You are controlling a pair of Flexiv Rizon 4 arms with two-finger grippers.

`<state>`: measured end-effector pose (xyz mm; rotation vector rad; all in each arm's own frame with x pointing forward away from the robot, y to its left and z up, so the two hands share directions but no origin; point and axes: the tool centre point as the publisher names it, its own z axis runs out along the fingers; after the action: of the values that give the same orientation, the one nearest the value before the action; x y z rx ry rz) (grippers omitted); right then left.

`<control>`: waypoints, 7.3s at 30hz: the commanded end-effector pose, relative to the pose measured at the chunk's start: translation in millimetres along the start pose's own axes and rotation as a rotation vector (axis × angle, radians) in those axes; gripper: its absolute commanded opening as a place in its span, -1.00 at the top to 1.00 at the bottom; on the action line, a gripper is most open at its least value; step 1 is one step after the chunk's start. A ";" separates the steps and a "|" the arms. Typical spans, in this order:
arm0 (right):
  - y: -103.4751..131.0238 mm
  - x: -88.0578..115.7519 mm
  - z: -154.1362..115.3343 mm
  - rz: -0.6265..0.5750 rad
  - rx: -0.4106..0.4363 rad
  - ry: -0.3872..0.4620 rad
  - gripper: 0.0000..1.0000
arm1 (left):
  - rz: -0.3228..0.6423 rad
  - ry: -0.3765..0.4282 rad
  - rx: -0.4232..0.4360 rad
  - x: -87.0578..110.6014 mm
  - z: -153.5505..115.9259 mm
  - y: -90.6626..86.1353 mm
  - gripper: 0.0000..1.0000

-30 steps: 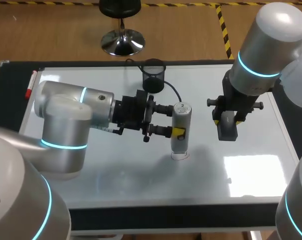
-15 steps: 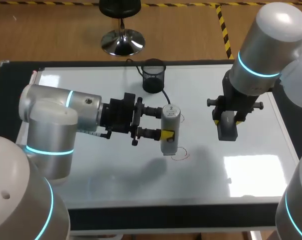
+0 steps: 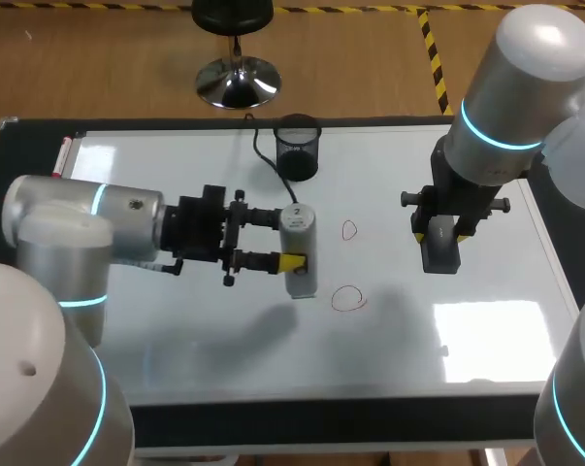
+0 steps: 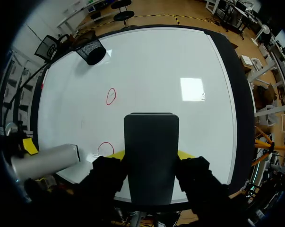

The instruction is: Pick up the inspection probe, press it on each red-marked spot on the whiteboard one by one, put down the probe, pick up the eraser, and wipe off all the red marks.

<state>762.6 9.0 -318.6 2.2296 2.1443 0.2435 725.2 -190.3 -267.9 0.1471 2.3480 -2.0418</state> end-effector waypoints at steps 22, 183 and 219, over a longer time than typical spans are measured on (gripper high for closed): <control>-0.2 -1.0 -0.6 -0.001 0.000 0.002 1.00 | -0.015 -0.068 0.014 37.4 -66.1 3.0 1.00; -72.6 168.8 124.6 0.013 0.146 0.112 1.00 | -0.009 -0.113 0.002 39.6 -110.8 10.2 1.00; -43.6 51.9 115.5 0.080 0.118 -0.037 1.00 | -0.009 -0.113 0.002 39.6 -110.8 10.2 1.00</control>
<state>738.9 95.3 -428.0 2.3555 2.1142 0.0572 692.7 -77.3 -266.5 0.0205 2.2901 -2.0003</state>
